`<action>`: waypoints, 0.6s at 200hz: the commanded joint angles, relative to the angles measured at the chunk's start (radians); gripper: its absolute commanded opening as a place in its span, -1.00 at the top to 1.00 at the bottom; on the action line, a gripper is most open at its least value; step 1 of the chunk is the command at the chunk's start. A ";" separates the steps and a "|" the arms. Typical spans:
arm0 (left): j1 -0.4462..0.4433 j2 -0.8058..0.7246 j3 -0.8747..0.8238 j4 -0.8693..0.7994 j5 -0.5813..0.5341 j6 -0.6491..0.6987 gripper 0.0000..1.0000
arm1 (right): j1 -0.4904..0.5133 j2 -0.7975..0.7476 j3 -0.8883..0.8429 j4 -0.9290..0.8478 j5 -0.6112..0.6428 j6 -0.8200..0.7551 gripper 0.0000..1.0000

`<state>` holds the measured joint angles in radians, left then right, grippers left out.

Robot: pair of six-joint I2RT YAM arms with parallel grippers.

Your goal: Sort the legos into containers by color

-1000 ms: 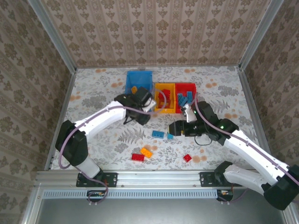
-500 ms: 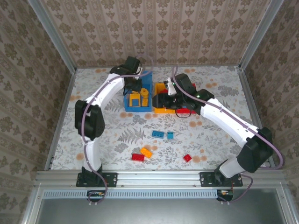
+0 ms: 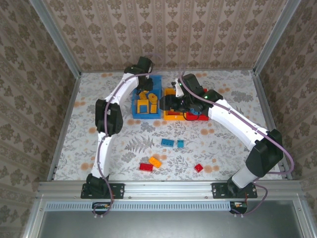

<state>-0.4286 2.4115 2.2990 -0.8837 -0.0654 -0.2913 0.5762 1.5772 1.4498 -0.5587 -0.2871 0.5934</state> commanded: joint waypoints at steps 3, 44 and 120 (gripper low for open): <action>0.005 -0.017 0.028 -0.040 -0.016 -0.020 0.14 | -0.009 -0.019 -0.023 -0.056 0.003 -0.056 -0.34; -0.007 -0.119 -0.049 -0.027 -0.021 -0.030 -0.09 | -0.007 -0.065 -0.096 -0.148 0.028 -0.176 -0.36; -0.125 -0.525 -0.418 0.083 0.026 -0.146 -0.38 | 0.141 -0.195 -0.313 -0.285 0.213 -0.371 -0.46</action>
<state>-0.5182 2.0453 1.9945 -0.8406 -0.0719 -0.3634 0.6369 1.3857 1.1584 -0.7666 -0.1741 0.3458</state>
